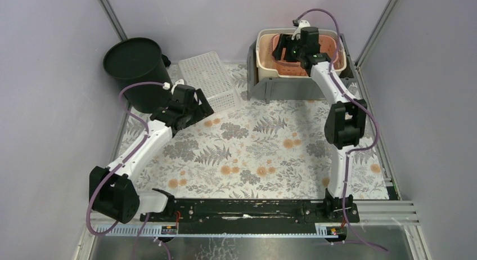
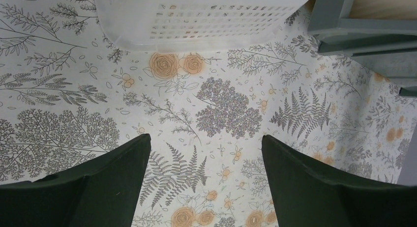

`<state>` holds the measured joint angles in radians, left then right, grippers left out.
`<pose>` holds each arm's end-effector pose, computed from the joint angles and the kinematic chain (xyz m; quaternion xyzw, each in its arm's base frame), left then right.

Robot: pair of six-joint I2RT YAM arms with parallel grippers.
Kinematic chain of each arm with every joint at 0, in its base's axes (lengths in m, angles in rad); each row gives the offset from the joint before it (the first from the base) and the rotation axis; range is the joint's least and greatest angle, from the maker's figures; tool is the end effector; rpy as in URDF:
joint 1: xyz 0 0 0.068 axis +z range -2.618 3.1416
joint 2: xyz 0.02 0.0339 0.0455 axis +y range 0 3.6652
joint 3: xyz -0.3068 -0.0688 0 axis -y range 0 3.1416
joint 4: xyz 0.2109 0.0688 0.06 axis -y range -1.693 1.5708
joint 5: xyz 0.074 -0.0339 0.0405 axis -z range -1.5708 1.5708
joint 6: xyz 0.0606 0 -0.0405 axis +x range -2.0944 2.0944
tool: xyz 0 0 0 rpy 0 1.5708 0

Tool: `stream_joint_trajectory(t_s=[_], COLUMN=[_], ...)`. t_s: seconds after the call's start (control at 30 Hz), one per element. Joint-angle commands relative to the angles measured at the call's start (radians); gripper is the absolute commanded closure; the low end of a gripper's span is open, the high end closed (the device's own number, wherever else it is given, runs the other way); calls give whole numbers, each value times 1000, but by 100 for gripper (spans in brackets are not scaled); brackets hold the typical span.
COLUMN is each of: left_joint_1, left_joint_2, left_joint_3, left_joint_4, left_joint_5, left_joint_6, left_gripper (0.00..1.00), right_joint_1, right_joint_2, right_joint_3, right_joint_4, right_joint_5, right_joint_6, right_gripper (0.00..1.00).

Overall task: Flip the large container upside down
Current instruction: Pick up the container from the container.

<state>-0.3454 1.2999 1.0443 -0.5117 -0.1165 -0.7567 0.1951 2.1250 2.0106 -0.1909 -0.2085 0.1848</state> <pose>0.2411 -0.0793 0.3207 -0.2099 0.8948 -0.1587 0.3606 0.5126 0.1141 0.3698 -0.0657 0.8017 0.1935 0.5617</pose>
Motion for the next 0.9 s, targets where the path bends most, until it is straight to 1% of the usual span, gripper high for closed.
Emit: stream_joint_trajectory(t_s=[0.0,0.1,0.27,0.37,0.43,0.5,0.57,0.67,0.77,0.87], left_joint_1=[-4,-5,-4,-4,-4,-4,-4,-4,-5,-5], left_joint_2=[-25,-23,-21,-23,-25,-25,-25,-30,-32,-39], left_joint_3=[0,4,17,20,19,16,14,10,6,3], left_joint_4=[-23,-24,-26,-30,-30,-30,-30,-27,-25,-26], left_joint_5=[2,1,-1,-4,-3,0,5,8,9,13], left_joint_6=[19,21,25,26,26,25,24,23,23,23], left_gripper=[10,10,10,10,10,10,10,10,10,10], right_joint_1=[20,39,77,109,129,136,136,137,138,135], right_joint_2=[93,152,219,254,268,274,279,294,295,288], right_joint_3=[123,202,277,324,342,347,355,385,396,407], right_joint_4=[44,-11,-89,-147,-179,-201,-218,-255,-266,-255], right_joint_5=[-10,28,84,162,240,296,340,386,393,376], right_joint_6=[3,-17,-68,-118,-153,-166,-172,-192,-208,-220], right_gripper=[20,20,21,23,26,31,41,51,63,79])
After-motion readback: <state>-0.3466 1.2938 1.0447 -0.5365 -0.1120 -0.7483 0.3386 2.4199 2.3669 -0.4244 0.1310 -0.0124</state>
